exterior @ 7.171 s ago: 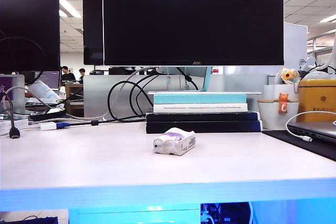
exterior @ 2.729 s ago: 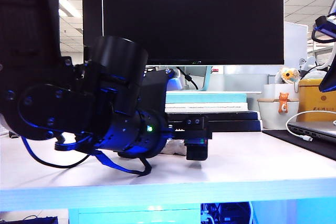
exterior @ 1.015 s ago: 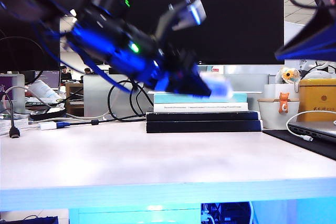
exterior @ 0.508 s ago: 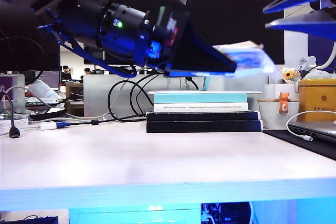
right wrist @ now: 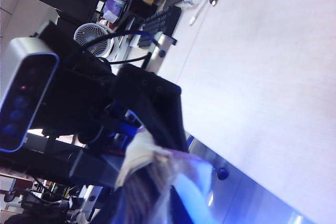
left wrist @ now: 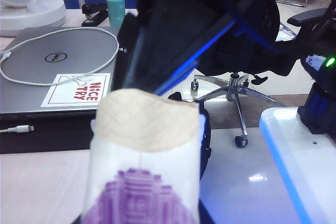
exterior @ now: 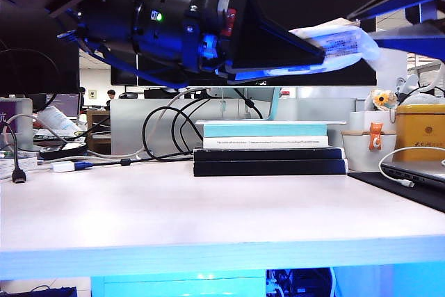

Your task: Pick up a packet of tissues from the table with the left hand, then take a tissue from it with the right hand.

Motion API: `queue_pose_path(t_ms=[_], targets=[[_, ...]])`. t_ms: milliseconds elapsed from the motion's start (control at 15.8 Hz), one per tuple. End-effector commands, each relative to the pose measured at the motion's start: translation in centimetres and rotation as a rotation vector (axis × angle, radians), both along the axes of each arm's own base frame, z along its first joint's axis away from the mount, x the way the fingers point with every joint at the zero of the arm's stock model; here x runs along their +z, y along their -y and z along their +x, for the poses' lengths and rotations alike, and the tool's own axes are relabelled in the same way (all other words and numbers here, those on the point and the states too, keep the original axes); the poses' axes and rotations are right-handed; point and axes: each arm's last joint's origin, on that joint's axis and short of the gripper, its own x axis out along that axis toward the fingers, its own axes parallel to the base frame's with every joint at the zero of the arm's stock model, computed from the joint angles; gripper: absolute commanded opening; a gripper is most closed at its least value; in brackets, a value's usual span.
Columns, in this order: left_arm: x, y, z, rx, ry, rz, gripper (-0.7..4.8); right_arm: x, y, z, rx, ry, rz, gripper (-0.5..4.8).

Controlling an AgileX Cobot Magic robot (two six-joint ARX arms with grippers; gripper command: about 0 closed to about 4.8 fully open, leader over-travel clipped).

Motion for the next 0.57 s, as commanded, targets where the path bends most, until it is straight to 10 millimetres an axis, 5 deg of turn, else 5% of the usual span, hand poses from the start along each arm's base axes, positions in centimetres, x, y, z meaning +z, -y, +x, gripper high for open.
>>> queue_pose_path(t_ms=[63, 571], targets=[[0.24, 0.05, 0.01, -0.006, 0.009, -0.013, 1.78, 0.13, -0.05, 0.07, 0.008, 0.017, 0.001, 1.07], [-0.26, 0.65, -0.11, -0.017, 0.000, -0.020, 1.77, 0.16, -0.11, -0.02, 0.045, 0.014, 0.017, 1.04]])
